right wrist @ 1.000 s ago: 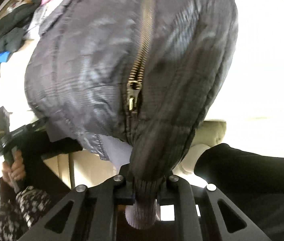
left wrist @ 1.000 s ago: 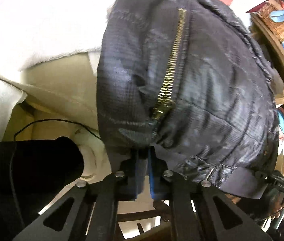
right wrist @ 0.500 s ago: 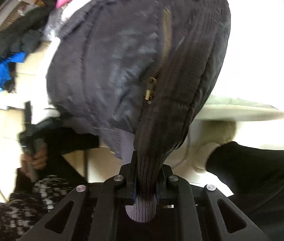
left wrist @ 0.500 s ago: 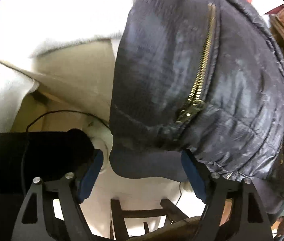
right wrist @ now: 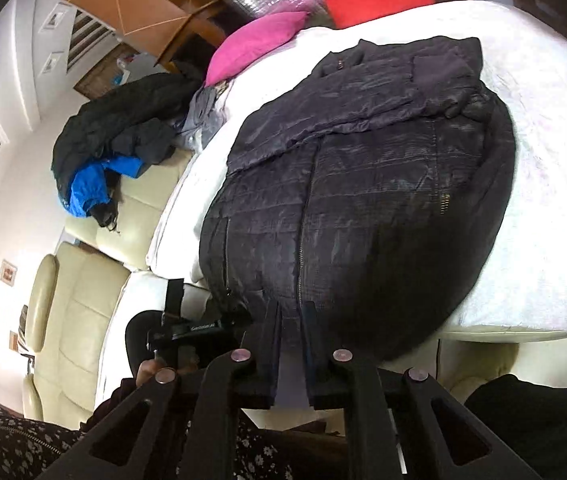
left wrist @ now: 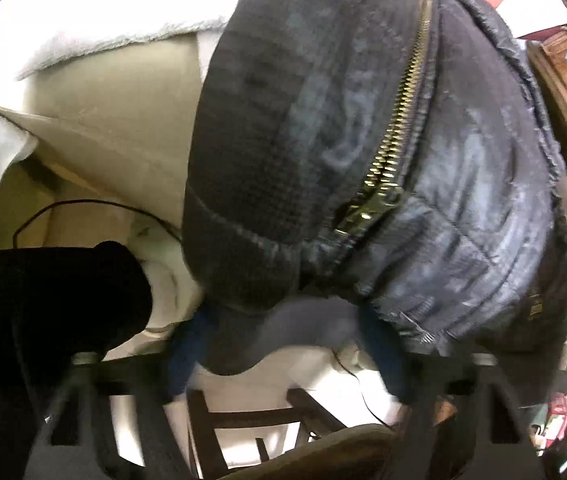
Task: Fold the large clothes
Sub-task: 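Lift the black jacket off the bedspread with both grippers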
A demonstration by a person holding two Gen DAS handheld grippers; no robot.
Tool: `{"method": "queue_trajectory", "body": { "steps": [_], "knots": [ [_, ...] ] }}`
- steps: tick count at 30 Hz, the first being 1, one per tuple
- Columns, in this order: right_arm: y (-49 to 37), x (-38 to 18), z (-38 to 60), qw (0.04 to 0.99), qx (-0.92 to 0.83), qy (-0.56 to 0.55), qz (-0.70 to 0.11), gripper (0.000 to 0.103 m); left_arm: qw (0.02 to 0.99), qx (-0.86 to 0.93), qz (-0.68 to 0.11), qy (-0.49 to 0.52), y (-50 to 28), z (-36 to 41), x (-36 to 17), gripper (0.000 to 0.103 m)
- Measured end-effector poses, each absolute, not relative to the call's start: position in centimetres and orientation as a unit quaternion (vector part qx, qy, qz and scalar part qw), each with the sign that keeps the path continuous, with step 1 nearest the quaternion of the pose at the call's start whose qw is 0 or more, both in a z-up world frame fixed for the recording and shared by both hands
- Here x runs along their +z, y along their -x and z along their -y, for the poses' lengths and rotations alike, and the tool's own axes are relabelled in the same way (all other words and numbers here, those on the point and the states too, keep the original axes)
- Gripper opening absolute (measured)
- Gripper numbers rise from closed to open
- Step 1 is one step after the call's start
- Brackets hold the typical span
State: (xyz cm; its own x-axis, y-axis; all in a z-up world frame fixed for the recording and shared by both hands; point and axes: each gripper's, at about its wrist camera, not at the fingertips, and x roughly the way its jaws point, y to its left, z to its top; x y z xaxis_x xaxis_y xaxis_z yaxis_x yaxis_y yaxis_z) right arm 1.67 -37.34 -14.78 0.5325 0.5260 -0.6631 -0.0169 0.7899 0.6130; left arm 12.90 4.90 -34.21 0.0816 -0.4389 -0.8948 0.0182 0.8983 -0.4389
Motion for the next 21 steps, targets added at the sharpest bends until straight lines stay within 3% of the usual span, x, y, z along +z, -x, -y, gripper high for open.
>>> {"method": "queue_trajectory", "body": {
  "steps": [3, 4, 9, 10, 11, 12, 13, 14, 15, 17, 21],
  "knots": [
    [-1.5, -15.1, 37.9, 0.835, 0.144, -0.262, -0.462, 0.011, 0.72, -0.164, -0.657, 0.152, -12.6, -4.8, -34.2, 0.015],
    [-1.5, -15.6, 37.9, 0.836, 0.133, -0.255, -0.467, 0.011, 0.722, -0.168, -0.654, 0.154, -12.6, -4.9, -34.0, 0.012],
    [-1.6, -20.2, 40.4, 0.808, 0.052, -0.244, -0.534, 0.012, 0.727, -0.175, -0.648, 0.142, -12.3, -4.3, -33.0, 0.012],
    [-1.6, -21.4, 40.9, 0.794, 0.038, -0.246, -0.555, 0.012, 0.724, -0.171, -0.652, 0.143, -12.5, -3.9, -33.0, 0.015],
    [-1.6, -22.8, 41.4, 0.778, 0.028, -0.253, -0.575, 0.014, 0.723, -0.165, -0.656, 0.142, -12.6, -3.8, -33.0, 0.03],
    [-1.5, -23.8, 41.8, 0.768, 0.019, -0.254, -0.588, 0.018, 0.718, -0.155, -0.664, 0.142, -12.7, -3.8, -33.4, 0.056],
    [-1.3, -25.1, 42.2, 0.759, 0.007, -0.251, -0.601, 0.021, 0.715, -0.15, -0.668, 0.143, -12.9, -3.8, -33.8, 0.066],
    [-1.2, -26.3, 42.6, 0.751, -0.001, -0.255, -0.609, 0.033, 0.714, -0.145, -0.67, 0.144, -13.1, -3.7, -34.1, 0.073],
    [-1.1, -27.4, 43.0, 0.742, -0.008, -0.261, -0.617, 0.057, 0.712, -0.142, -0.672, 0.144, -13.2, -3.7, -34.3, 0.073],
    [-1.0, -29.2, 43.5, 0.726, -0.018, -0.283, -0.627, 0.085, 0.706, -0.138, -0.68, 0.14, -13.4, -3.4, -35.0, 0.076],
    [-1.6, -31.5, 44.0, 0.719, -0.037, -0.291, -0.63, 0.085, 0.688, -0.134, -0.699, 0.144, -13.7, -2.9, -36.5, 0.078]
  ]
}}
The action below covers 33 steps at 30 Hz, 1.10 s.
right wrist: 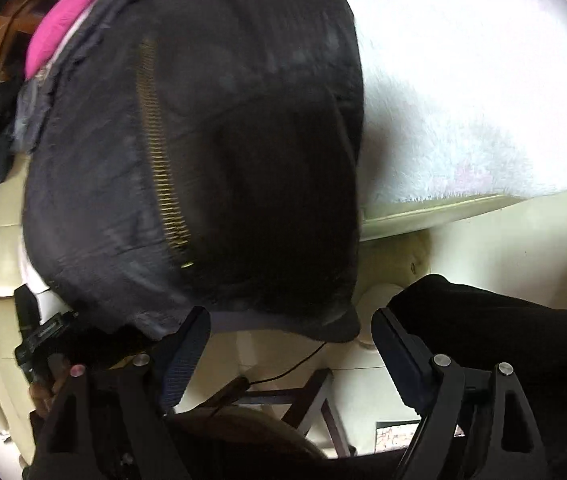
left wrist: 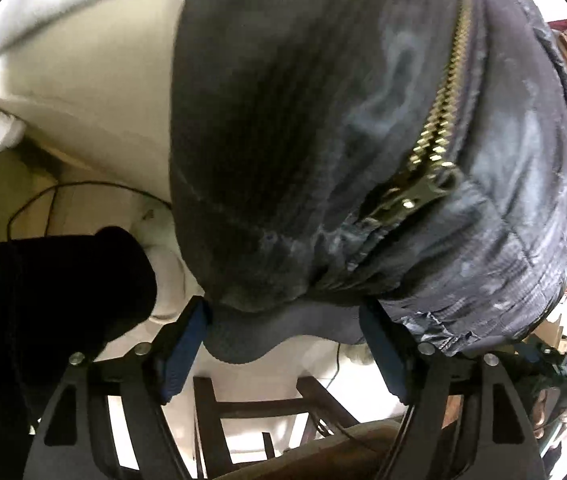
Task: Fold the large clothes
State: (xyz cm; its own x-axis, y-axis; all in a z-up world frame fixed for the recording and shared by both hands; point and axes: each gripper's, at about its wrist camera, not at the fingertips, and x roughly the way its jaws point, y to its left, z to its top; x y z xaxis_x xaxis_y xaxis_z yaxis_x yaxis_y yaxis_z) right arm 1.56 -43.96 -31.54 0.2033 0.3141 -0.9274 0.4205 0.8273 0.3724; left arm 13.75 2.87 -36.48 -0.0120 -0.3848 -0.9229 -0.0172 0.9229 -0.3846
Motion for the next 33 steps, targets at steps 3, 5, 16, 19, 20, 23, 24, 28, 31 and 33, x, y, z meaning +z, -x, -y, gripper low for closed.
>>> {"method": "queue_trajectory", "body": {
  "steps": [3, 5, 16, 19, 20, 23, 24, 28, 31, 33],
  "knots": [
    [-2.9, -33.5, 42.9, 0.712, -0.017, -0.281, -0.643, 0.085, 0.685, -0.138, -0.701, 0.146, -14.0, -2.6, -37.1, 0.078],
    [-3.7, -34.4, 42.3, 0.714, -0.015, -0.277, -0.643, 0.085, 0.684, -0.145, -0.698, 0.151, -13.4, -2.7, -36.8, 0.074],
    [-1.4, -29.4, 41.0, 0.756, 0.036, -0.25, -0.604, 0.021, 0.705, -0.201, -0.667, 0.13, -11.2, -2.9, -33.4, 0.007],
    [-0.5, -26.1, 40.5, 0.773, 0.078, -0.254, -0.576, 0.021, 0.72, -0.241, -0.639, 0.124, -10.6, -2.0, -29.9, 0.007],
    [-0.3, -24.6, 40.3, 0.781, 0.1, -0.259, -0.559, 0.021, 0.722, -0.252, -0.632, 0.128, -10.5, -1.6, -28.8, 0.007],
    [-0.2, -21.3, 41.0, 0.802, 0.138, -0.274, -0.513, 0.02, 0.733, -0.298, -0.592, 0.152, -10.8, -2.1, -24.3, 0.007],
    [-0.4, -20.6, 41.1, 0.809, 0.144, -0.278, -0.498, 0.02, 0.739, -0.309, -0.577, 0.158, -11.2, -2.2, -22.6, 0.008],
    [-2.0, -19.5, 43.4, 0.83, 0.148, -0.289, -0.454, 0.02, 0.756, -0.335, -0.531, 0.183, -14.0, -2.5, -18.7, 0.008],
    [-3.5, -19.2, 45.1, 0.837, 0.136, -0.302, -0.435, 0.02, 0.768, -0.326, -0.521, 0.181, -17.7, -2.2, -17.7, 0.008],
    [-5.7, -19.3, 45.3, 0.839, 0.121, -0.312, -0.43, 0.02, 0.768, -0.312, -0.527, 0.185, -19.9, -1.7, -18.4, 0.008]
  ]
}}
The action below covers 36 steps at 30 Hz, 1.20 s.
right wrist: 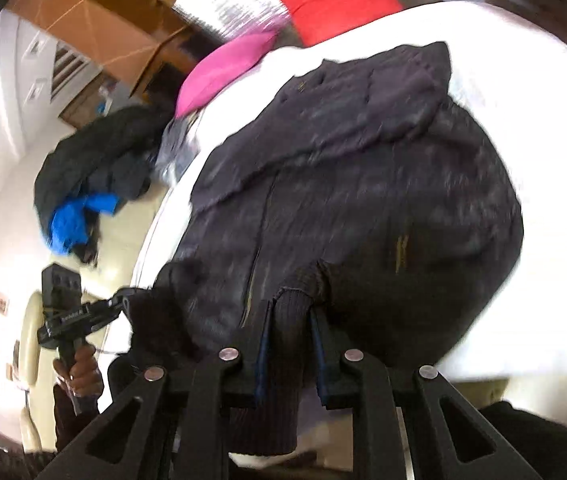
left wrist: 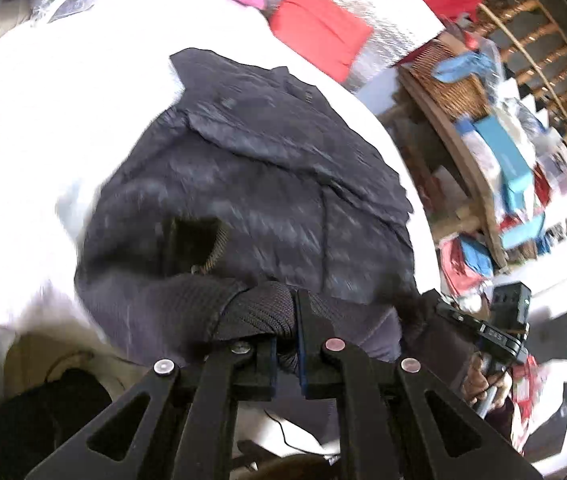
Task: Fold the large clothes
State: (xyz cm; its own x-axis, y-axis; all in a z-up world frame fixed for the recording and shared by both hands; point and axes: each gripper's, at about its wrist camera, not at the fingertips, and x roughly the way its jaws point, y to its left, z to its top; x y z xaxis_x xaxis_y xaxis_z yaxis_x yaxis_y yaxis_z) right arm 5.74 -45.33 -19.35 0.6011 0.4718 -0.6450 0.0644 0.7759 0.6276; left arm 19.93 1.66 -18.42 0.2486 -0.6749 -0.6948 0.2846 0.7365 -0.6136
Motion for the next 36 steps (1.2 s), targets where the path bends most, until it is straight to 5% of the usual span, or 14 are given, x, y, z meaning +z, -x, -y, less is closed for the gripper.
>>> {"method": "queue_trajectory", "body": {
  "steps": [13, 16, 20, 29, 31, 33, 36],
  "knots": [
    [-11.8, -23.8, 49.1, 0.751, 0.092, -0.426, -0.495, 0.02, 0.746, -0.285, -0.547, 0.253, -25.8, -1.7, -24.4, 0.008],
    [-10.5, -24.1, 49.6, 0.72, 0.1, -0.473, -0.498, 0.029, 0.743, -0.286, -0.547, 0.259, -26.0, -1.8, -24.8, 0.008],
    [-8.1, -23.5, 49.5, 0.705, 0.097, -0.495, -0.498, 0.076, 0.745, -0.288, -0.544, 0.256, -25.8, -2.1, -24.2, 0.008],
    [-7.6, -25.2, 48.4, 0.658, 0.132, -0.574, -0.468, 0.076, 0.753, -0.285, -0.541, 0.246, -25.5, -1.8, -23.9, 0.008],
    [-8.4, -25.7, 47.7, 0.638, 0.154, -0.602, -0.455, 0.068, 0.753, -0.285, -0.539, 0.246, -25.4, -1.8, -23.7, 0.008],
    [-9.2, -25.3, 46.9, 0.655, 0.141, -0.58, -0.463, 0.023, 0.752, -0.288, -0.538, 0.248, -25.3, -1.8, -23.5, 0.008],
    [-9.9, -23.8, 46.2, 0.7, 0.108, -0.518, -0.48, 0.013, 0.751, -0.291, -0.536, 0.253, -25.3, -2.1, -22.9, 0.008]
  ]
}}
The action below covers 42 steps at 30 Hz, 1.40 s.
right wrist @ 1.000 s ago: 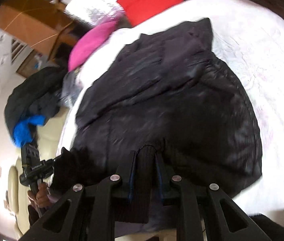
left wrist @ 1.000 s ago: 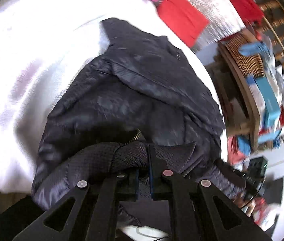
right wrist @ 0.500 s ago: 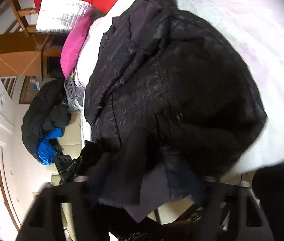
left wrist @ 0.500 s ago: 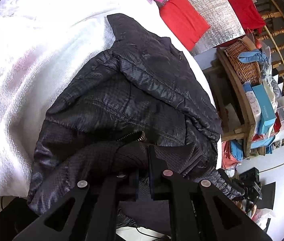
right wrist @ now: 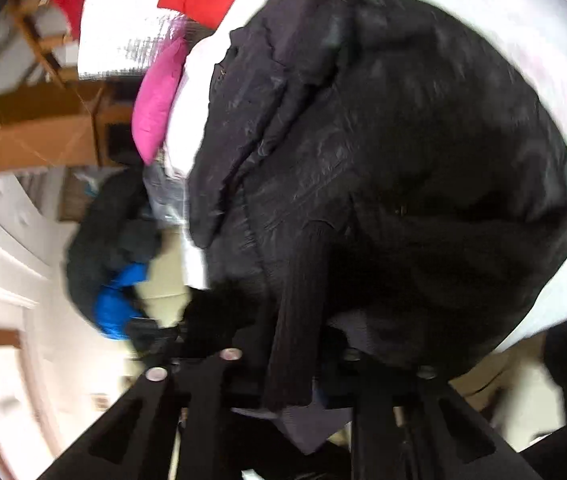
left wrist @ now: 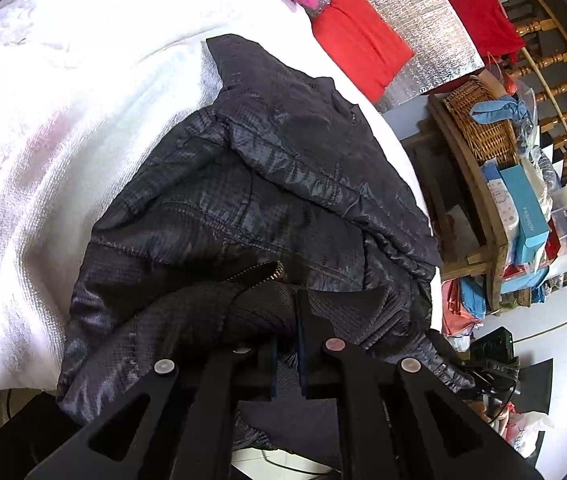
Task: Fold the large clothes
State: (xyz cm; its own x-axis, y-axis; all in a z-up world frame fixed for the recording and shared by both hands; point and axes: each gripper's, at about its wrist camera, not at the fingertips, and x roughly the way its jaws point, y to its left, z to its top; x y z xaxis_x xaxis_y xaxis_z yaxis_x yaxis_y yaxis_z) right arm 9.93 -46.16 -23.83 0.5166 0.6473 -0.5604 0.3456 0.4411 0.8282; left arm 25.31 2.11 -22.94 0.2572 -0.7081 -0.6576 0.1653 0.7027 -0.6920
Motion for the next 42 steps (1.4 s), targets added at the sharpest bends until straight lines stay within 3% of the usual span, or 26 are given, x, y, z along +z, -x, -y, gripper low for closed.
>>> {"method": "queue_trajectory", "body": {
  "steps": [9, 17, 21, 27, 37, 38, 40, 41, 42],
  "knots": [
    [-13.7, -13.3, 48.9, 0.811, 0.098, -0.444, -0.369, 0.011, 0.777, -0.327, -0.453, 0.292, -28.7, -3.4, -14.0, 0.008],
    [-24.4, -10.2, 53.9, 0.844, 0.072, -0.452, -0.278, 0.011, 0.806, -0.321, -0.388, 0.31, -39.8, 0.7, -8.8, 0.008],
    [-30.9, -11.9, 55.8, 0.848, 0.051, -0.456, -0.265, 0.01, 0.804, -0.308, -0.387, 0.329, -45.9, 3.1, -10.7, 0.008],
    [-39.9, -17.8, 57.8, 0.832, 0.024, -0.471, -0.294, 0.01, 0.778, -0.271, -0.434, 0.363, -52.6, 5.0, -18.0, 0.008],
    [-42.8, -26.0, 60.6, 0.766, 0.038, -0.557, -0.319, 0.015, 0.742, -0.251, -0.494, 0.377, -55.8, 5.7, -23.2, 0.01],
    [-42.4, -26.1, 60.9, 0.76, 0.048, -0.567, -0.314, 0.02, 0.743, -0.249, -0.497, 0.371, -55.6, 5.8, -23.0, 0.011],
    [-41.4, -25.3, 61.3, 0.759, 0.057, -0.576, -0.298, 0.039, 0.75, -0.247, -0.496, 0.36, -55.0, 5.8, -22.3, 0.025],
    [-40.7, -24.7, 61.5, 0.762, 0.058, -0.577, -0.287, 0.071, 0.754, -0.244, -0.494, 0.357, -54.6, 5.6, -21.9, 0.05],
    [-39.9, -23.8, 61.7, 0.769, 0.056, -0.575, -0.273, 0.092, 0.763, -0.241, -0.484, 0.354, -53.9, 5.2, -21.1, 0.069]
  ]
}}
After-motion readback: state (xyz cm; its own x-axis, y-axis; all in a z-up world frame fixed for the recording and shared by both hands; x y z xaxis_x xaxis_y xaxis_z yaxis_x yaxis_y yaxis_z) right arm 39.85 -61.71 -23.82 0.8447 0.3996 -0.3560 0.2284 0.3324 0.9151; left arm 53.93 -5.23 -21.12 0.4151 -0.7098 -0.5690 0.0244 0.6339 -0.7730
